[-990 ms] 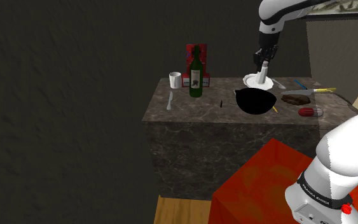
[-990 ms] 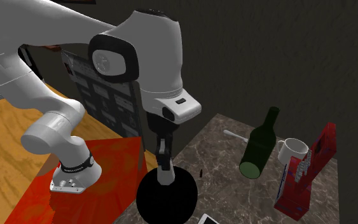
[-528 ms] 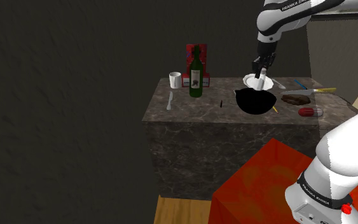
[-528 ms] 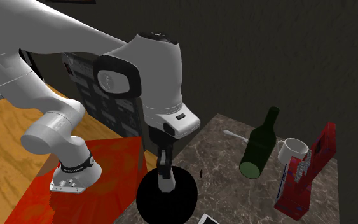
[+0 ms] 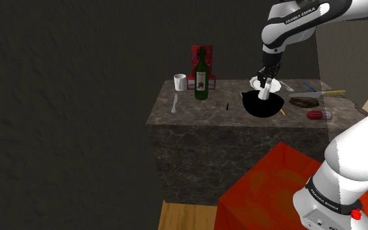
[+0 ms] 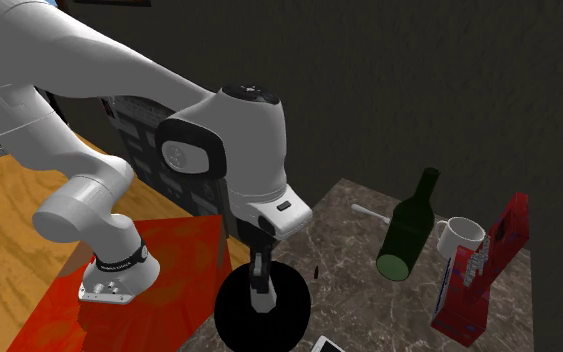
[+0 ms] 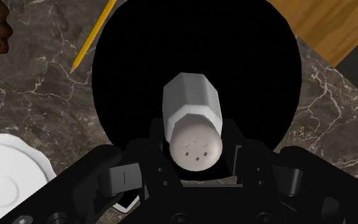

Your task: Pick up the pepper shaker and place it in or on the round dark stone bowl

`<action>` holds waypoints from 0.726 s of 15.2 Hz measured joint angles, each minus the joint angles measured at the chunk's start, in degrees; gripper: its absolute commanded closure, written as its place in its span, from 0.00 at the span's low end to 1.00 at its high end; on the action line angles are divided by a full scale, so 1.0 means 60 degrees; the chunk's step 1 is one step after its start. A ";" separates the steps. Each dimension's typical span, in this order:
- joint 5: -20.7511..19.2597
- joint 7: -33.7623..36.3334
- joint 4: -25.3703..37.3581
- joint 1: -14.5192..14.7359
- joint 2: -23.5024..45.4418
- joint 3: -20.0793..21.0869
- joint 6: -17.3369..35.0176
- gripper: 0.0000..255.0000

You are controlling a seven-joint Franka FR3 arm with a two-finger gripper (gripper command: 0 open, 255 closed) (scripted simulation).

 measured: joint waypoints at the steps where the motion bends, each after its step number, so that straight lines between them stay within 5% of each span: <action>1: 0.0000 0.0007 -0.0025 0.0002 0.0016 -0.0001 0.0040 1.00; 5: 0.0001 0.0015 -0.0046 0.0005 0.0022 0.0002 0.0080 1.00; 6: 0.0002 0.0016 -0.0045 0.0005 0.0023 0.0003 0.0082 0.00; 11: 0.0002 0.0016 -0.0047 0.0004 0.0030 0.0001 0.0081 0.00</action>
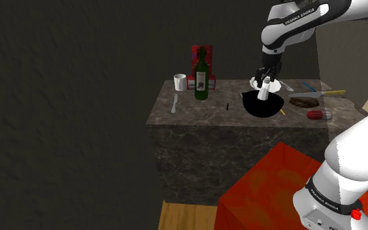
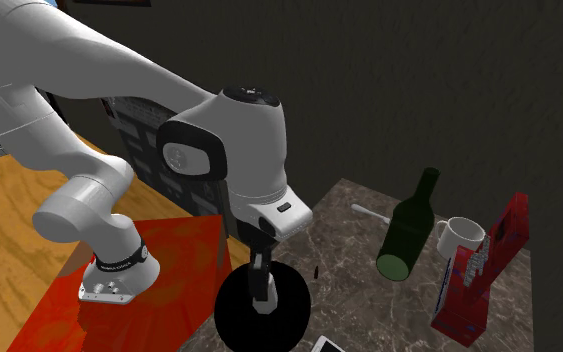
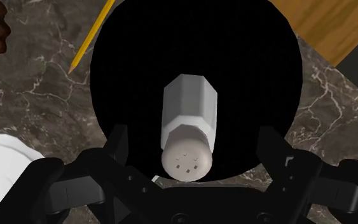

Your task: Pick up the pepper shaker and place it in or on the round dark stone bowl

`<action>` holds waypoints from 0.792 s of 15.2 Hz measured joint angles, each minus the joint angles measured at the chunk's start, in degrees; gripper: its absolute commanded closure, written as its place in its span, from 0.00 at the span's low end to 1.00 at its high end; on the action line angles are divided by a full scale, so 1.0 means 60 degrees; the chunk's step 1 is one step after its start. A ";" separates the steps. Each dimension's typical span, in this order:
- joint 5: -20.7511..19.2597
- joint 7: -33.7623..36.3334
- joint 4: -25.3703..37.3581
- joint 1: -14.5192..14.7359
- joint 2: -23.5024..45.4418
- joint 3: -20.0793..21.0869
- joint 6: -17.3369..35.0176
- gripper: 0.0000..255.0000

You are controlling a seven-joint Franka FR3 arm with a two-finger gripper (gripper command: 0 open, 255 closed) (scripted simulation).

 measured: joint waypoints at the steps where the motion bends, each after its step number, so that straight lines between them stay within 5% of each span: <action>1: -0.0001 0.0000 -0.0003 -0.0001 -0.0003 0.0000 0.0001 0.00; 5: 0.0039 0.0018 0.0666 0.0047 -0.0339 0.0147 -0.0996 0.00; 12: 0.0052 0.0009 0.0859 0.0055 -0.0395 0.0174 -0.1260 0.00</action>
